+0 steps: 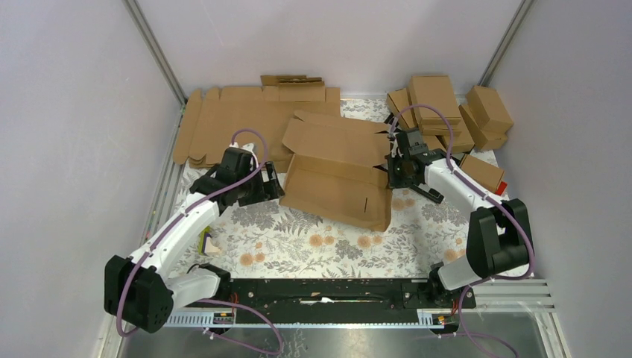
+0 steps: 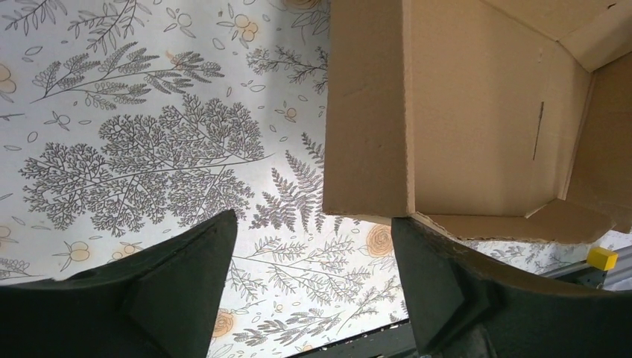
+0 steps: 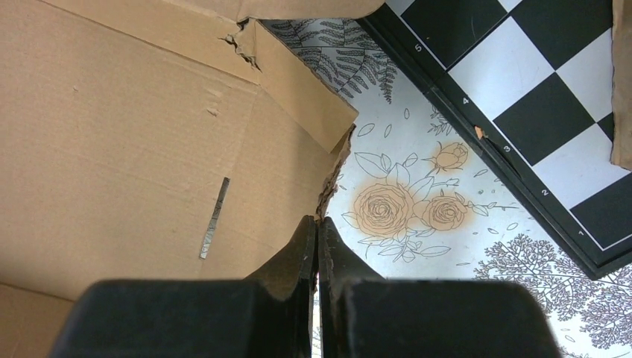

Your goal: Fold the paper box

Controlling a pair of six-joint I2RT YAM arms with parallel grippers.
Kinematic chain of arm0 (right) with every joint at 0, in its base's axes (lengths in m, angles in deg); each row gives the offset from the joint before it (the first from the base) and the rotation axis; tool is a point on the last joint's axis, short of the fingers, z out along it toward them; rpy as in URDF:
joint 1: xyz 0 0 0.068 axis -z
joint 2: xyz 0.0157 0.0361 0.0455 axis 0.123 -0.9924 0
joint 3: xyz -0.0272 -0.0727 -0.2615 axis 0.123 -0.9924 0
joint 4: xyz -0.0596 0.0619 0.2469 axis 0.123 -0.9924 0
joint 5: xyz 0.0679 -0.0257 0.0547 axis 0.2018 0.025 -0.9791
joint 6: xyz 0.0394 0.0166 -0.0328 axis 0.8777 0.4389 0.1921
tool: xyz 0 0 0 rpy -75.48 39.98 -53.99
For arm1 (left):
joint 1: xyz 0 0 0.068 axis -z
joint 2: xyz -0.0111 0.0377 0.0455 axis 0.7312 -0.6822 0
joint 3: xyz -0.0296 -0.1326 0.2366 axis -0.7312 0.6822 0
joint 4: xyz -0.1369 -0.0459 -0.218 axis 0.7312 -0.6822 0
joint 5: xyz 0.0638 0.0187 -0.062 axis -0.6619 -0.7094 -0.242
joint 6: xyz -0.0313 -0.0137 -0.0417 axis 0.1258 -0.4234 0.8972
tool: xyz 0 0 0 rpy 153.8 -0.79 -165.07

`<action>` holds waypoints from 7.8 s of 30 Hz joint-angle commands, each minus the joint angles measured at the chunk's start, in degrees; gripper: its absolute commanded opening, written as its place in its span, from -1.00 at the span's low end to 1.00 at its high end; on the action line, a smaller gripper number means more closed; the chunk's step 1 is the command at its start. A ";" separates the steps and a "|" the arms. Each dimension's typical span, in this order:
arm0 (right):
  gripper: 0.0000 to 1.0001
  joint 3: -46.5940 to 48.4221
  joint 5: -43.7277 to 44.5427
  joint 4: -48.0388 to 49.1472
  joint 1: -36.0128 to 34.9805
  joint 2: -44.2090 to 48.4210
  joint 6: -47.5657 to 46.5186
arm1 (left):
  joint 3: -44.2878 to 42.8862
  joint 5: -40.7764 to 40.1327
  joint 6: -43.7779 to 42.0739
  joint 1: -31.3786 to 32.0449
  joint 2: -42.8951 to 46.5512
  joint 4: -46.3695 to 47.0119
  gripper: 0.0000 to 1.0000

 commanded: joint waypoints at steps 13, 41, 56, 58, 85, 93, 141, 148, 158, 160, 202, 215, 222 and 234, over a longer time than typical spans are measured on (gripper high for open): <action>-1.00 -0.94 -4.58 -2.25 -1.71 4.29 1.08 | -4.60 6.85 -3.71 -0.09 5.52 4.71 0.78; -0.87 -9.10 -11.96 4.93 -3.29 16.90 10.20 | 8.71 -4.71 4.12 8.19 -3.51 7.80 -1.00; -0.89 -9.27 -14.17 7.20 -8.16 16.20 15.92 | 5.40 -9.07 4.27 11.59 -5.61 7.84 -1.00; -0.78 -8.71 -12.20 6.56 -8.66 15.74 15.80 | 5.18 -9.10 4.13 11.63 -5.84 7.82 -1.00; 0.01 -15.43 -17.21 14.95 -12.23 13.76 19.98 | 5.07 -8.70 4.02 11.59 -6.95 8.37 -1.00; 0.05 -14.95 -16.36 14.85 -14.39 10.87 20.07 | 5.42 -8.84 4.11 11.64 -6.16 8.35 -1.00; -1.00 0.81 30.83 -12.34 -31.99 -11.23 19.63 | 6.90 -10.39 5.53 11.64 -3.96 8.47 -1.00; -0.96 3.29 26.56 -10.19 -32.47 -8.65 17.95 | 6.84 -11.61 5.70 11.64 -4.09 7.97 -0.99; -0.56 8.48 7.54 -3.13 -32.47 -5.20 16.76 | 7.39 -10.90 5.56 11.64 -3.95 7.95 -0.96; -0.40 7.87 8.91 -3.19 -32.47 -2.92 17.10 | 7.43 -11.45 5.52 11.64 -3.52 7.22 -0.94; -0.22 -27.07 3.65 8.80 -1.18 23.19 27.08 | 14.20 2.16 7.50 3.92 4.59 14.03 -1.00; -0.15 -27.70 -23.54 22.93 -0.39 27.71 28.67 | 12.88 1.93 5.80 3.82 2.92 12.13 -1.00; -0.10 -27.38 -26.83 23.05 -0.40 27.55 28.20 | 12.74 2.01 5.72 3.82 2.40 12.34 -1.00; 0.04 -28.22 -34.05 27.46 -0.39 28.72 30.91 | 13.18 2.62 6.20 3.82 1.91 13.36 -1.00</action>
